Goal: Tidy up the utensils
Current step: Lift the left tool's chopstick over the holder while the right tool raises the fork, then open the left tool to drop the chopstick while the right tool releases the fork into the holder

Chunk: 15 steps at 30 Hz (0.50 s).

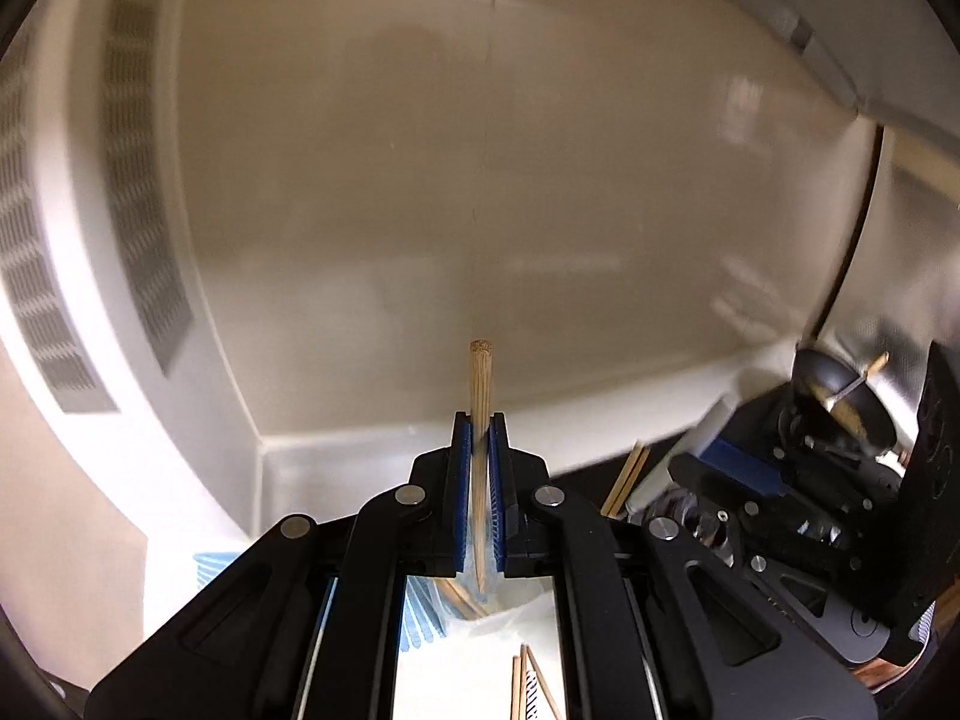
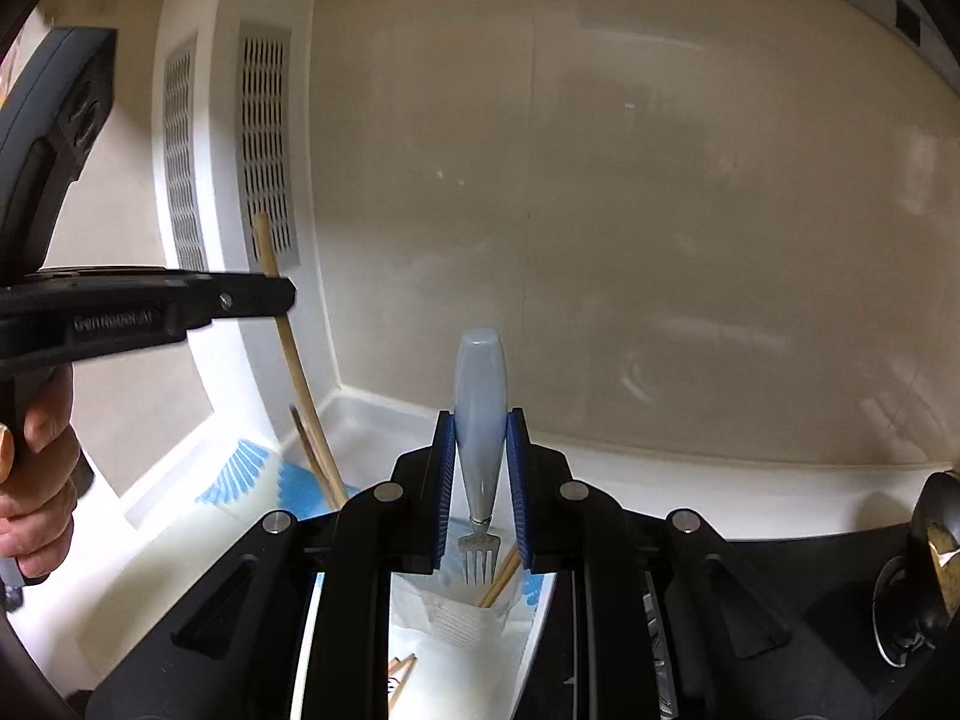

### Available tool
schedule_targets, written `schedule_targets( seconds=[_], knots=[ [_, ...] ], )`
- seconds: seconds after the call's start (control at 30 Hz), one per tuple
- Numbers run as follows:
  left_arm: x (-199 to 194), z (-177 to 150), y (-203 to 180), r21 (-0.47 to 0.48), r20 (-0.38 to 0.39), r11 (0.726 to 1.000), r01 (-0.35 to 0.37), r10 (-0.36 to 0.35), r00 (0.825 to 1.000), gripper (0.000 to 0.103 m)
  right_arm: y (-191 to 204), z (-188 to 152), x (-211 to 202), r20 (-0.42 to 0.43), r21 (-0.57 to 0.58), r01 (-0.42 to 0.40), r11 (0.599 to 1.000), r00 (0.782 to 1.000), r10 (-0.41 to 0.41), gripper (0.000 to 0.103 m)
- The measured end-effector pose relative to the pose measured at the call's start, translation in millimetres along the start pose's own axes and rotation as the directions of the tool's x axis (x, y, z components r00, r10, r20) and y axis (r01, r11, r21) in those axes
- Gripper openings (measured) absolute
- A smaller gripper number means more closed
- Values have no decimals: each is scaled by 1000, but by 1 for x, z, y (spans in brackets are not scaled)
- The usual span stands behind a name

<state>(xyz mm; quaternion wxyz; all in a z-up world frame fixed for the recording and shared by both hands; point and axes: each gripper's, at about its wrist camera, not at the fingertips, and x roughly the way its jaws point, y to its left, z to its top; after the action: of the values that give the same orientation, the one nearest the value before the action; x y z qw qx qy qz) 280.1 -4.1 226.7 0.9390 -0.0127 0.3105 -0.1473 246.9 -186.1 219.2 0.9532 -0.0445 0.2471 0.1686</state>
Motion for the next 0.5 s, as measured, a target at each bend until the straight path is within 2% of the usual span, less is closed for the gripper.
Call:
schedule_targets(
  seconds=[0.23,0.5],
  knots=[
    [48,-30,-10,42,-115,999,7,-3,993,6,7,-16,25,-54,-20,-26,999,998,25,17],
    [76,-55,-14,63,-192,998,11,1,981,6,10,-26,44,-112,-20,-45,999,993,42,18]
  ],
)
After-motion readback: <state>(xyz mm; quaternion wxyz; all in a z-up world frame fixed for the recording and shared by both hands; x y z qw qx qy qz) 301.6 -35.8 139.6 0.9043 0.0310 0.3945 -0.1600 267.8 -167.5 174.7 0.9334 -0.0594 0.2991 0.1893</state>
